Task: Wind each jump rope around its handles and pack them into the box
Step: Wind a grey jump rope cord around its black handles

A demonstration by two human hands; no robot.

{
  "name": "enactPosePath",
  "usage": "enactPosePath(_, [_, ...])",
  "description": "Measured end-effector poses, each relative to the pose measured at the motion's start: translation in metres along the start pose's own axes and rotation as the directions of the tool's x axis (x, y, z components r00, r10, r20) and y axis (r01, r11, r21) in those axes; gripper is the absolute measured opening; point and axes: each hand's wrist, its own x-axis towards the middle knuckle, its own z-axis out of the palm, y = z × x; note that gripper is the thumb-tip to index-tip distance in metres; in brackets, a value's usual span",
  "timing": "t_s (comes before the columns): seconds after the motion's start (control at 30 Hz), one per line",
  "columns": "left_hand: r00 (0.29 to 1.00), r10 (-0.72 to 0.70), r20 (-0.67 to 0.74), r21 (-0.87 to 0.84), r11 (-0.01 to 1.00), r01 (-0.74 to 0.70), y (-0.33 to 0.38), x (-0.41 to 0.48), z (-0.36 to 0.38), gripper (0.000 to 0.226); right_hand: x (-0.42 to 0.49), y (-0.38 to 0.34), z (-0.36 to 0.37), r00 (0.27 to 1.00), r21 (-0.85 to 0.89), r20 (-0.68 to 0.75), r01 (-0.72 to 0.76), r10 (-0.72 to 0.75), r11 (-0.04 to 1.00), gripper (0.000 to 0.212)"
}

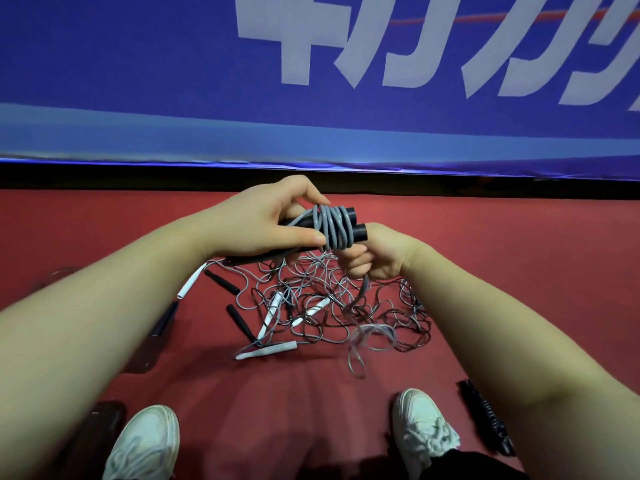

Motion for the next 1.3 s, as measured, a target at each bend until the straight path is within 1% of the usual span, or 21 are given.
enactPosePath(0.1, [0.985,-0.106,-0.134,-0.216,0.973,0.075,-0.007,0.000,-0.008,0.028,0.012,0.010,0.003,0.997,-0.073,-0.058,0.043,-0.047,0.996,0.047])
enactPosePath(0.13, [0.972,-0.151,-0.180,-0.275,0.956,0.098,-0.010,-0.001,-0.013,0.024,0.014,0.012,0.004,0.992,-0.123,-0.089,0.080,-0.091,0.989,0.047])
enactPosePath(0.27, [0.926,-0.285,-0.247,-0.353,0.917,0.189,-0.027,-0.009,-0.021,0.019,0.018,0.006,0.003,0.937,-0.416,-0.183,0.201,-0.298,0.887,0.009])
enactPosePath(0.37, [0.910,-0.334,-0.247,-0.391,0.893,0.222,-0.034,-0.008,-0.021,0.015,0.020,0.000,0.000,0.833,-0.460,-0.322,0.278,-0.450,0.843,0.009])
enactPosePath(0.47, [0.906,-0.326,-0.269,-0.442,0.878,0.184,-0.030,-0.004,-0.025,0.013,0.021,0.001,0.001,0.770,-0.550,-0.385,0.252,-0.509,0.796,0.011])
enactPosePath(0.6, [0.895,-0.322,-0.309,-0.546,0.831,0.110,-0.020,0.000,-0.029,0.009,0.030,0.012,0.003,0.831,-0.611,-0.319,0.188,-0.456,0.769,0.015])
enactPosePath(0.7, [0.868,-0.332,-0.370,-0.568,0.820,0.072,-0.015,0.002,-0.037,0.010,0.035,0.033,0.003,0.898,-0.765,-0.228,0.075,-0.377,0.640,0.016])
enactPosePath(0.77, [0.852,-0.338,-0.400,-0.577,0.815,0.052,-0.013,0.001,-0.044,0.010,0.036,0.055,-0.004,0.914,-0.815,-0.275,-0.058,-0.298,0.576,0.025])
enactPosePath(0.8, [0.850,-0.338,-0.404,-0.573,0.818,0.052,-0.014,-0.001,-0.045,0.010,0.037,0.064,-0.009,0.902,-0.789,-0.348,-0.135,-0.254,0.599,0.022])
enactPosePath(0.87, [0.854,-0.341,-0.393,-0.546,0.834,0.082,-0.017,-0.003,-0.044,0.011,0.036,0.072,-0.018,0.857,-0.593,-0.499,-0.229,-0.129,0.772,0.009])
enactPosePath(0.93, [0.848,-0.357,-0.392,-0.534,0.839,0.106,-0.023,-0.005,-0.043,0.012,0.028,0.067,-0.027,0.871,-0.214,-0.491,-0.149,0.026,0.965,0.014])
enactPosePath(0.97, [0.840,-0.367,-0.401,-0.542,0.834,0.105,-0.025,-0.005,-0.045,0.012,0.022,0.061,-0.033,0.908,0.001,-0.413,-0.074,0.068,0.997,0.019])
enactPosePath(1.0, [0.831,-0.373,-0.413,-0.554,0.827,0.096,-0.027,-0.006,-0.048,0.012,0.015,0.055,-0.040,0.934,0.131,-0.349,-0.037,0.081,0.991,0.023])
enactPosePath(1.03, [0.825,-0.376,-0.422,-0.566,0.820,0.084,-0.028,-0.007,-0.050,0.012,0.010,0.052,-0.047,0.941,0.144,-0.327,-0.045,0.090,0.989,0.025])
enactPosePath(1.07, [0.822,-0.374,-0.429,-0.574,0.816,0.072,-0.029,-0.007,-0.052,0.012,0.008,0.052,-0.053,0.928,0.010,-0.357,-0.108,0.105,0.994,0.026])
enactPosePath(1.1, [0.824,-0.369,-0.430,-0.577,0.815,0.064,-0.029,-0.007,-0.052,0.011,0.008,0.055,-0.055,0.900,-0.252,-0.420,-0.241,0.118,0.937,0.028])
enactPosePath(1.13, [0.828,-0.362,-0.427,-0.575,0.816,0.060,-0.028,-0.006,-0.050,0.011,0.008,0.056,-0.053,0.862,-0.511,-0.492,-0.403,0.127,0.759,0.031])
enactPosePath(1.17, [0.833,-0.357,-0.422,-0.569,0.820,0.064,-0.027,-0.005,-0.047,0.011,0.012,0.060,-0.051,0.834,-0.648,-0.535,-0.505,0.130,0.570,0.037])
enactPosePath(1.2, [0.839,-0.354,-0.413,-0.559,0.826,0.072,-0.026,-0.003,-0.043,0.011,0.016,0.061,-0.046,0.825,-0.687,-0.545,-0.541,0.148,0.486,0.045])
enactPosePath(1.23, [0.845,-0.352,-0.403,-0.549,0.831,0.084,-0.025,0.000,-0.039,0.011,0.020,0.059,-0.038,0.843,-0.673,-0.513,-0.513,0.163,0.533,0.055])
enactPosePath(1.3, [0.858,-0.350,-0.375,-0.533,0.839,0.109,-0.024,0.003,-0.033,0.012,0.026,0.043,-0.016,0.948,-0.567,-0.310,-0.243,0.069,0.787,0.067])
